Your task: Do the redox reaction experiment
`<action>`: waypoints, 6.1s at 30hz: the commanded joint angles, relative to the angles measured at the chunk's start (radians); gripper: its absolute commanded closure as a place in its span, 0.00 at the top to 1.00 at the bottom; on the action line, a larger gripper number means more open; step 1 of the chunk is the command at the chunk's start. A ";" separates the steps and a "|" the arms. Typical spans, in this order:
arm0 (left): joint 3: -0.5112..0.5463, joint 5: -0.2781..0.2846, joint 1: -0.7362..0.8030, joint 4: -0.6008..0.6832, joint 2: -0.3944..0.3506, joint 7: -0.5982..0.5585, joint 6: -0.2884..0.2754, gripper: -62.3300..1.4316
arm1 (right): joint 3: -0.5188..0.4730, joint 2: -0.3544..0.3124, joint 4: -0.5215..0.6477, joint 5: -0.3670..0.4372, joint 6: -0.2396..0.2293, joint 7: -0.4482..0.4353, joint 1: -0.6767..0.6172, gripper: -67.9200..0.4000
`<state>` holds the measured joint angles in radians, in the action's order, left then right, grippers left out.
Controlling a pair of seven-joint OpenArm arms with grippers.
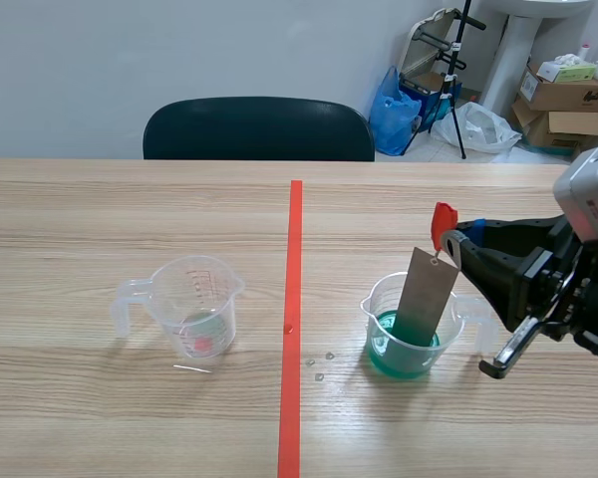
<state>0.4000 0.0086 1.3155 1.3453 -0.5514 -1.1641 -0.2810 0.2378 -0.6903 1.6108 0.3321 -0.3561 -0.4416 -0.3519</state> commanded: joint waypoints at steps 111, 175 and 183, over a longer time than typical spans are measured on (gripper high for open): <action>0.003 0.015 0.001 0.009 0.002 -0.025 0.004 0.98 | -0.207 -0.035 0.259 0.019 -0.034 0.010 -0.151 0.03; 0.003 0.018 0.001 0.009 0.002 -0.026 0.006 1.00 | -0.412 -0.036 0.513 0.132 -0.062 0.237 -0.252 0.03; 0.003 0.018 0.001 0.009 0.002 -0.055 0.006 1.00 | -0.418 -0.035 0.513 0.151 -0.080 0.237 -0.252 0.03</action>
<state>0.4000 0.0196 1.3155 1.3453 -0.5514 -1.2022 -0.2798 -0.1688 -0.7120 2.1059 0.4698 -0.4423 -0.1890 -0.6128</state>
